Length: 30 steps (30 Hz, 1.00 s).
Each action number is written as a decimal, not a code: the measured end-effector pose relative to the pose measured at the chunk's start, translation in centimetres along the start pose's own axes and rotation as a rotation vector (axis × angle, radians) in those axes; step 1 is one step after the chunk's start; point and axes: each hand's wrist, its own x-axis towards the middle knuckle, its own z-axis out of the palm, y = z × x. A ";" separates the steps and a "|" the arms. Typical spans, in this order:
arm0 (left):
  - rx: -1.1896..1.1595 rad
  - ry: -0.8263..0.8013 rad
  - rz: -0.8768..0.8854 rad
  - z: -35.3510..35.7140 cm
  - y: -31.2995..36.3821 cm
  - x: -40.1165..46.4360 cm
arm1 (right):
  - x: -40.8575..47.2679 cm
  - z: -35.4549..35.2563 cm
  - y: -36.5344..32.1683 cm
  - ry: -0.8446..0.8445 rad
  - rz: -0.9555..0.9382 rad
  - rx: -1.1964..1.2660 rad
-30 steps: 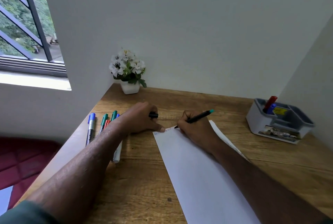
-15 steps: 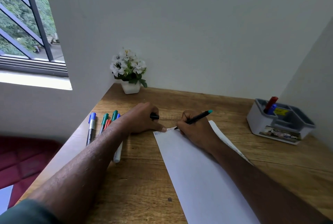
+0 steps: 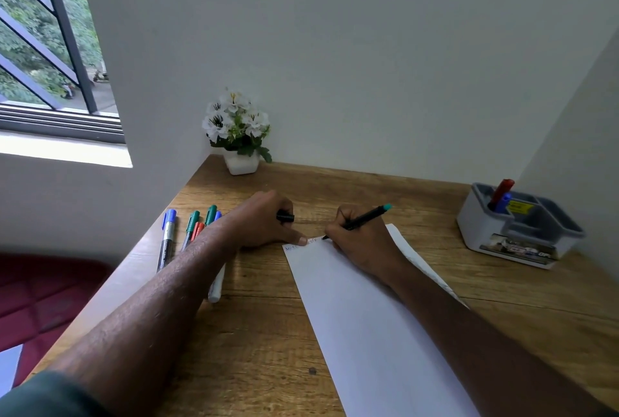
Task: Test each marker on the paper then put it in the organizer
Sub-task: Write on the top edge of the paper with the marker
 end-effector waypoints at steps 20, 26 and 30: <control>-0.012 0.003 -0.008 0.0 0.0 -0.1 | 0.2 0.1 0.5 0.037 -0.001 0.022; -0.019 -0.001 -0.017 0.0 0.1 -0.1 | 0.2 0.0 0.5 0.031 -0.004 0.036; -0.017 0.000 -0.015 0.0 0.1 0.0 | 0.4 0.0 0.7 0.059 -0.011 0.039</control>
